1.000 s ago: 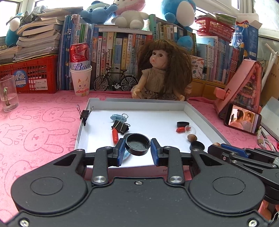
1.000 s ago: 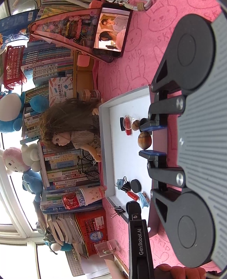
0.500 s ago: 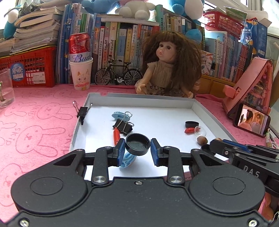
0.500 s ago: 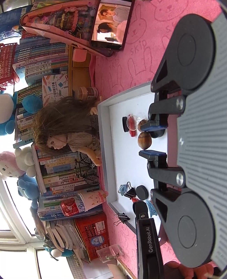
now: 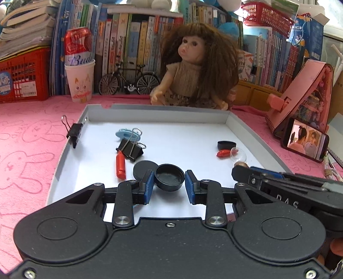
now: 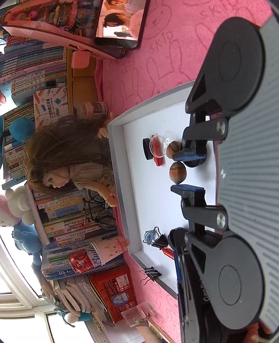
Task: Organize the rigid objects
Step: 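Open the left tool releasing the cap while the right tool releases the walnut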
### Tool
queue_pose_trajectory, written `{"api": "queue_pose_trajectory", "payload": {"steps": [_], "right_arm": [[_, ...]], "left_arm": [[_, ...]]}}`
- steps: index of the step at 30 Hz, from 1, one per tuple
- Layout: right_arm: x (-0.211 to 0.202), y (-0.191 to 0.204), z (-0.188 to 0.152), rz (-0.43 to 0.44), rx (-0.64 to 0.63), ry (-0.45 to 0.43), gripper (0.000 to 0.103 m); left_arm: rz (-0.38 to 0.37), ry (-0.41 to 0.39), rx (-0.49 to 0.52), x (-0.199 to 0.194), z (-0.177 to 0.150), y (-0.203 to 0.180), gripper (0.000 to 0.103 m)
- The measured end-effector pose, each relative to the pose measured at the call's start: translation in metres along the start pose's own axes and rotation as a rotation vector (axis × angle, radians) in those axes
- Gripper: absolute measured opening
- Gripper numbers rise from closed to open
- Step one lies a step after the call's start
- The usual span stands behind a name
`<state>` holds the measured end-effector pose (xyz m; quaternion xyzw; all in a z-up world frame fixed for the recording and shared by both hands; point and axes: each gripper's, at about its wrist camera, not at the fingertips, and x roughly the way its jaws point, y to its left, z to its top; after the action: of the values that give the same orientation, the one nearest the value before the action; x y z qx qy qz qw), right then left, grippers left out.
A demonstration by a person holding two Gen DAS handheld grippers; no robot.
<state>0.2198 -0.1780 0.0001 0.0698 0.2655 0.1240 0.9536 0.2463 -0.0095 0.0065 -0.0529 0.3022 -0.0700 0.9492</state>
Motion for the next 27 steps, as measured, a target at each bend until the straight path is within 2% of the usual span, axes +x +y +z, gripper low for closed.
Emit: {"api": "queue_pose_trajectory", "payload": {"steps": [27], "right_arm": [[0.017, 0.004, 0.003, -0.044, -0.027, 0.061, 0.027]], "left_arm": [[0.033, 0.006, -0.003, 0.016, 0.005, 0.005, 0.03]]}}
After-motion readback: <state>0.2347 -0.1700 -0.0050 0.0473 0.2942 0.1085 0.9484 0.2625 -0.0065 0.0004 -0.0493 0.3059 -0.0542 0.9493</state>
